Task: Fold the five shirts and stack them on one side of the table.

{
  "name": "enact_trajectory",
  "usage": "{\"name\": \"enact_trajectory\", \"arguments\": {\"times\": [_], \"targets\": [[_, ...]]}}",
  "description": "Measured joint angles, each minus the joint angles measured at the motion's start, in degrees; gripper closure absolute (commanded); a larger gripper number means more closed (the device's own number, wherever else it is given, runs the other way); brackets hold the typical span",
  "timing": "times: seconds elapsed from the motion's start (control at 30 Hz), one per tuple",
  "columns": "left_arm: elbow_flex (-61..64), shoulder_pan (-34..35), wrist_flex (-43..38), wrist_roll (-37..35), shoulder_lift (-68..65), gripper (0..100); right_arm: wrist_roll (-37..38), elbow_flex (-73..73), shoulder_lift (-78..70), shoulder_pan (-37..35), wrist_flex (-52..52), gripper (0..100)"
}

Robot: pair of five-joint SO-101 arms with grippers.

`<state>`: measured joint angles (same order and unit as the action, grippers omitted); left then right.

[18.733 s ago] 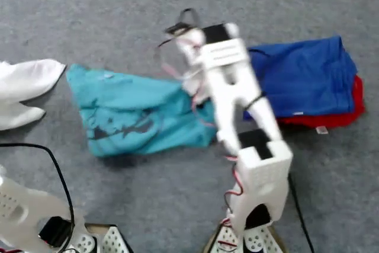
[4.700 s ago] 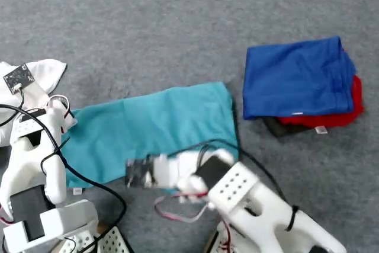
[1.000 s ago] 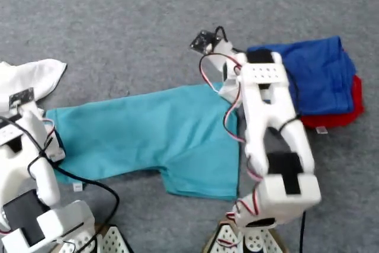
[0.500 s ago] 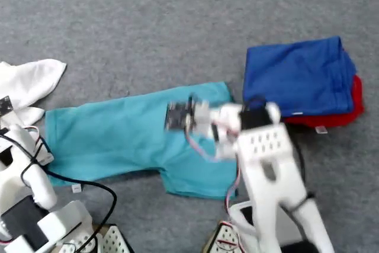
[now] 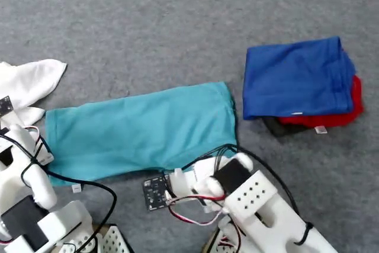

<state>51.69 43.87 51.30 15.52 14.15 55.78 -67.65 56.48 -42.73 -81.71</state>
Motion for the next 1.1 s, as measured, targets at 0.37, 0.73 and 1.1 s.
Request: {"name": "enact_trajectory", "arguments": {"times": [0.37,0.73,1.1], "targets": [[0.2,0.0,0.0,0.0,0.0,98,-0.3,-5.3,-17.8,-0.7,14.2,76.0],[1.1,-0.1,-0.1,0.0,0.2,98,-1.4,-6.3,-20.7,-0.7,19.5,81.1],[1.1,-0.1,-0.1,0.0,0.2,98,-6.1,-6.2,-20.7,0.4,23.0,99.7]]}}
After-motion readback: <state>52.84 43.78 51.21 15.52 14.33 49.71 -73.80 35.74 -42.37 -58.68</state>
